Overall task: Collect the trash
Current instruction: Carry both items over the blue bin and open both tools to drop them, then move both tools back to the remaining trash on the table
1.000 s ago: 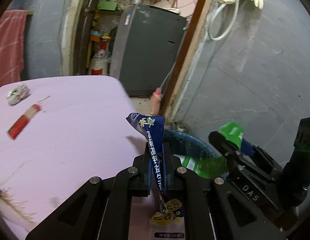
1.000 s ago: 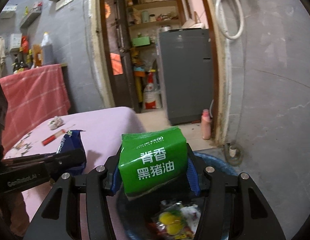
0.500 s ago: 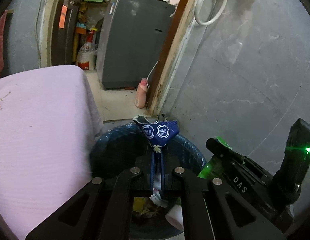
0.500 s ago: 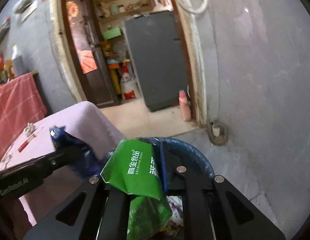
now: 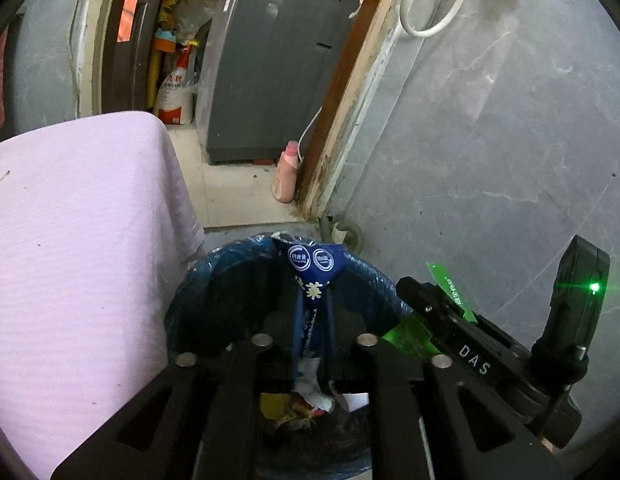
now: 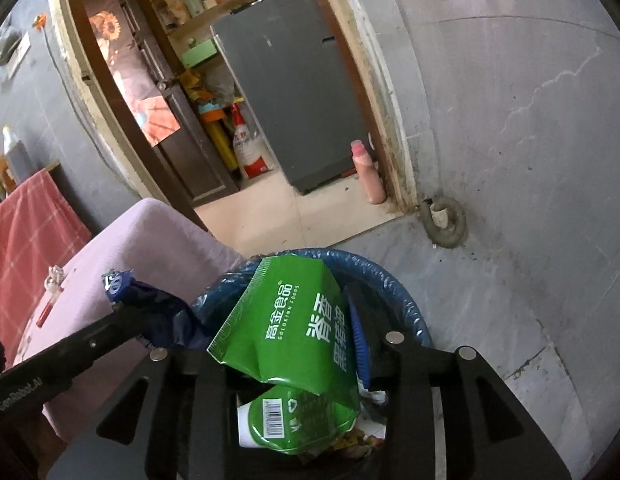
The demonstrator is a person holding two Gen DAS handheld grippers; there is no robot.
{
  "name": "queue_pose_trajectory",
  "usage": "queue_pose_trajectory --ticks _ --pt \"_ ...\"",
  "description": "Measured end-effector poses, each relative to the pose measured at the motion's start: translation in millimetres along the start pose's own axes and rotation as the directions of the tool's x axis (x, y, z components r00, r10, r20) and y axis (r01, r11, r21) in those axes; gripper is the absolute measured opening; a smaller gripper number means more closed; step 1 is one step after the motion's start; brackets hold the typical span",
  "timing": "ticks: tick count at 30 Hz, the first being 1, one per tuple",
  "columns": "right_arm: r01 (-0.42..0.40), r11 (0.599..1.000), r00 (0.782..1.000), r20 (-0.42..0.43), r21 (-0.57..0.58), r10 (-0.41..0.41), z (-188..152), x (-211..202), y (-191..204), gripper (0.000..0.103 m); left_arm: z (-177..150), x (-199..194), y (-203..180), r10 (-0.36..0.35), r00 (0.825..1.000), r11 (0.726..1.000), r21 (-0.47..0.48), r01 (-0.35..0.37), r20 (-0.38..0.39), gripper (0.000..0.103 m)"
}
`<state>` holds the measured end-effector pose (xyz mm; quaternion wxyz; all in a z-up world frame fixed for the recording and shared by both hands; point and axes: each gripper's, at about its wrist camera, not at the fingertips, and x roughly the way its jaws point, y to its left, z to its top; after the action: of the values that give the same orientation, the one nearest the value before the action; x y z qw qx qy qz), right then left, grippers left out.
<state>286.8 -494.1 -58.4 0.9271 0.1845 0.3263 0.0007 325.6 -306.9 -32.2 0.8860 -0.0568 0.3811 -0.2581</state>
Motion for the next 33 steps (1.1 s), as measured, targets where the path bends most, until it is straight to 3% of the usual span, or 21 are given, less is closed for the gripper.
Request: queue_pose_trajectory --ticks 6,9,12,18,20,24,26,33 --pt "-0.012 0.999 1.0 0.019 -0.033 0.012 -0.7 -4.7 6.2 0.042 4.3 -19.0 6.0 -0.002 0.998 1.0 -0.021 0.003 0.055 0.028" --pt "-0.022 0.999 0.999 0.04 -0.031 0.023 1.3 -10.1 7.1 0.057 7.1 -32.5 9.5 0.008 0.996 0.999 -0.034 -0.005 0.092 0.034" --pt "-0.04 0.999 0.997 0.063 -0.029 0.042 4.4 -16.9 8.8 0.059 12.1 -41.3 11.6 0.024 0.993 0.999 -0.042 -0.02 0.113 0.038" --pt "-0.069 0.997 0.992 0.106 -0.042 0.073 10.8 -30.2 22.2 0.075 18.2 -71.4 22.2 0.065 0.983 0.997 -0.062 -0.055 0.173 0.057" --pt "-0.068 0.996 0.989 0.131 -0.062 0.075 13.4 -37.8 31.6 0.081 18.8 -84.4 26.8 0.086 0.977 0.995 -0.066 -0.075 0.196 0.07" --pt "-0.07 0.99 0.975 0.202 -0.119 0.093 17.1 -57.3 53.2 0.09 18.4 -111.3 38.4 0.14 0.954 0.989 -0.091 -0.12 0.263 0.086" --pt "-0.076 0.986 0.963 0.246 -0.147 0.111 17.4 -68.7 65.4 0.103 18.5 -124.7 44.5 0.174 0.94 0.984 -0.097 -0.152 0.292 0.09" --pt "-0.083 0.972 0.924 0.348 -0.218 0.157 11.0 -93.1 101.5 0.103 13.6 -171.0 71.5 0.291 0.878 0.957 -0.13 -0.261 0.38 0.101"
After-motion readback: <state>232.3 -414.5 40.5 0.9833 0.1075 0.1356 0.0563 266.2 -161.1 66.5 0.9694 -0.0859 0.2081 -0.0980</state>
